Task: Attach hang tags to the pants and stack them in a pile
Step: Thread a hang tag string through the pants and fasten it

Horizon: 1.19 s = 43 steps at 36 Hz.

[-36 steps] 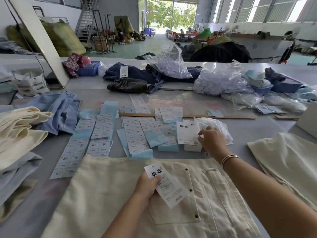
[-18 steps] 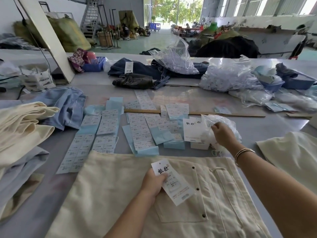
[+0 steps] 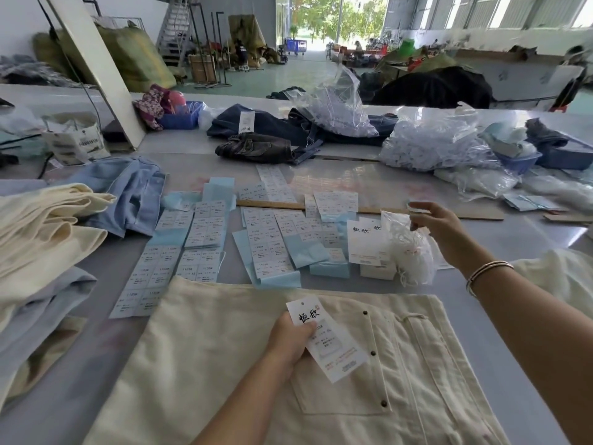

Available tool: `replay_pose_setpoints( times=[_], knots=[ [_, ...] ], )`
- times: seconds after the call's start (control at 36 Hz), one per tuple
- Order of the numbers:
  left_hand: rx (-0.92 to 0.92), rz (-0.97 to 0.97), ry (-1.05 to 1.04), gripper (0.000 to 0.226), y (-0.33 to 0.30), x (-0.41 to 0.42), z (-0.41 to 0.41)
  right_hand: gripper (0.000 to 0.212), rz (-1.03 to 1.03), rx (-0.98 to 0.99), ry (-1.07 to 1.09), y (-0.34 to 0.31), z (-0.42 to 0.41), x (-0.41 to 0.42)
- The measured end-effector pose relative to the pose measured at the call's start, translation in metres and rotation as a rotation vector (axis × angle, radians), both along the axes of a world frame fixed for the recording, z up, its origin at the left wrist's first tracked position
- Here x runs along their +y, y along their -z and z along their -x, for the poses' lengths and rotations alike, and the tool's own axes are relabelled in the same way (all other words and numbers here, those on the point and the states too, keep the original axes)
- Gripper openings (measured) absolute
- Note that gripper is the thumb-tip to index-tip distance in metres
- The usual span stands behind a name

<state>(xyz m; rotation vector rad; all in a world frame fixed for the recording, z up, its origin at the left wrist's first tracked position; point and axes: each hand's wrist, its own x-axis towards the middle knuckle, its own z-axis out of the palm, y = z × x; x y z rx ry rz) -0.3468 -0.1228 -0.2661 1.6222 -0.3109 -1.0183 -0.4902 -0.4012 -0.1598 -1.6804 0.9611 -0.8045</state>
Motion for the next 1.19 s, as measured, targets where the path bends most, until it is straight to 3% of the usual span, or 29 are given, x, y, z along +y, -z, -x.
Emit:
replay_pose_setpoints(
  times=[0.14, 0.28, 0.47, 0.53, 0.58, 0.67, 0.72, 0.86, 0.97, 1.08, 1.19],
  knots=[
    [0.001, 0.002, 0.003, 0.015, -0.003, 0.001, 0.0, 0.022, -0.137, -0.166, -0.073, -0.014, 0.002, 0.008],
    [0.035, 0.006, -0.008, 0.015, -0.005, 0.002, 0.001, 0.027, -0.194, -0.14, -0.114, -0.024, 0.001, 0.012],
    [0.023, -0.001, 0.001, 0.019, -0.005, 0.002, 0.001, 0.029, -0.282, -0.273, -0.137, -0.034, 0.0, 0.007],
    [0.023, 0.002, 0.004, 0.02, -0.005, 0.002, 0.001, 0.025, -0.229, -0.208, -0.097, -0.034, -0.001, 0.004],
    [0.016, 0.004, 0.009, 0.022, -0.005, 0.002, 0.001, 0.027, -0.125, -0.02, -0.049, -0.034, -0.002, 0.003],
    [0.011, -0.001, 0.005, 0.023, -0.005, 0.002, 0.001, 0.049, -0.068, 0.153, -0.064, -0.035, -0.004, 0.001],
    [0.017, 0.003, 0.008, 0.023, -0.005, 0.003, 0.001, 0.055, -0.075, 0.132, -0.074, -0.036, -0.006, 0.0],
    [0.004, 0.005, 0.02, 0.022, -0.006, 0.003, 0.001, 0.047, 0.01, 0.086, 0.002, -0.036, -0.01, -0.001],
    [-0.013, -0.001, 0.031, 0.023, -0.005, 0.003, 0.001, 0.046, -0.005, -0.164, 0.01, -0.047, -0.014, -0.002],
    [-0.033, -0.007, 0.039, 0.021, -0.005, 0.004, 0.001, 0.042, -0.007, -0.123, -0.024, -0.05, -0.018, 0.004],
    [-0.036, -0.012, 0.05, 0.018, -0.004, 0.004, 0.001, 0.039, -0.149, -0.475, -0.033, -0.063, -0.021, 0.004]
  ],
)
